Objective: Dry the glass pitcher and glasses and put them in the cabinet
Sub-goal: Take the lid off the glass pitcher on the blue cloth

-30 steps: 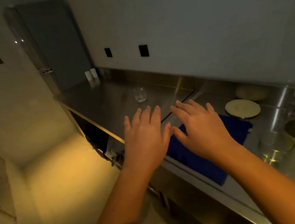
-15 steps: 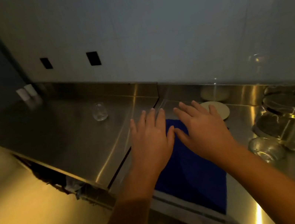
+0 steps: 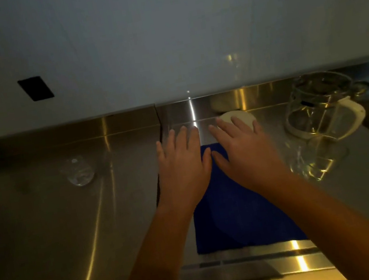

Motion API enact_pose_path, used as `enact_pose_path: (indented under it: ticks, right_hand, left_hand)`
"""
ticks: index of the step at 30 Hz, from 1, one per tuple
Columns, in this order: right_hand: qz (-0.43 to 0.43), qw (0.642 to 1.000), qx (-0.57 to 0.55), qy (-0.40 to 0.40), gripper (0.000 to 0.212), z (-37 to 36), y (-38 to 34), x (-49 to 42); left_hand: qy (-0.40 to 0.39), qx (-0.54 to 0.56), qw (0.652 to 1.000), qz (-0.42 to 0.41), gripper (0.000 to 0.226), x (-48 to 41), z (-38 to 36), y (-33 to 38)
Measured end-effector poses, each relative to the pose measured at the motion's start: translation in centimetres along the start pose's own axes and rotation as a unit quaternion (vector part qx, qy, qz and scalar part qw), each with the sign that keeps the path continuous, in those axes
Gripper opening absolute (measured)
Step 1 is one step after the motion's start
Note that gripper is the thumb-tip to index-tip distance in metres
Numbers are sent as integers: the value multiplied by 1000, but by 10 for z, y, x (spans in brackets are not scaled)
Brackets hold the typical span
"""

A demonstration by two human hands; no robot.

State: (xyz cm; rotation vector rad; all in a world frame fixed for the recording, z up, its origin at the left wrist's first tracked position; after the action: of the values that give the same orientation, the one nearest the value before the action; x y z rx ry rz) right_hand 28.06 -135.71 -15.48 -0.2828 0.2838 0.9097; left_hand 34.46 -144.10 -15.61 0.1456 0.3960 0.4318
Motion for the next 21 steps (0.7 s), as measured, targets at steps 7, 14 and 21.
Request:
enact_pose_path:
  ticks: [7,14,21]
  right_hand:
    - [-39,999,19,-1,53,-3,0,-6]
    - [-71,997,41,-1,53,-19,21,-8]
    - [-105,993,40,28,53,-43,75,-20]
  left_hand:
    - [14,41,998,-53,51,-10,-16,-10]
    - [-9,50,994,-93,51,-31,-44,-1]
    - [16,47,992,-119,46,-69,-85,19]
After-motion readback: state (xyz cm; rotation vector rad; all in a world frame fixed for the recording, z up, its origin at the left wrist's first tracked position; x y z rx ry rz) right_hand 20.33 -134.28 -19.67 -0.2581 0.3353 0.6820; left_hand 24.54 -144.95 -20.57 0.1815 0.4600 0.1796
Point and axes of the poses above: each hand's wrist, its own x-axis away from the middle knuckle, its own z-axis out of the back of the hand, y = z × x, the point moved 6 cm from there along -x, towards the middle knuckle, and after that the axes turned 1 degree about z, right-handed, at the moved point
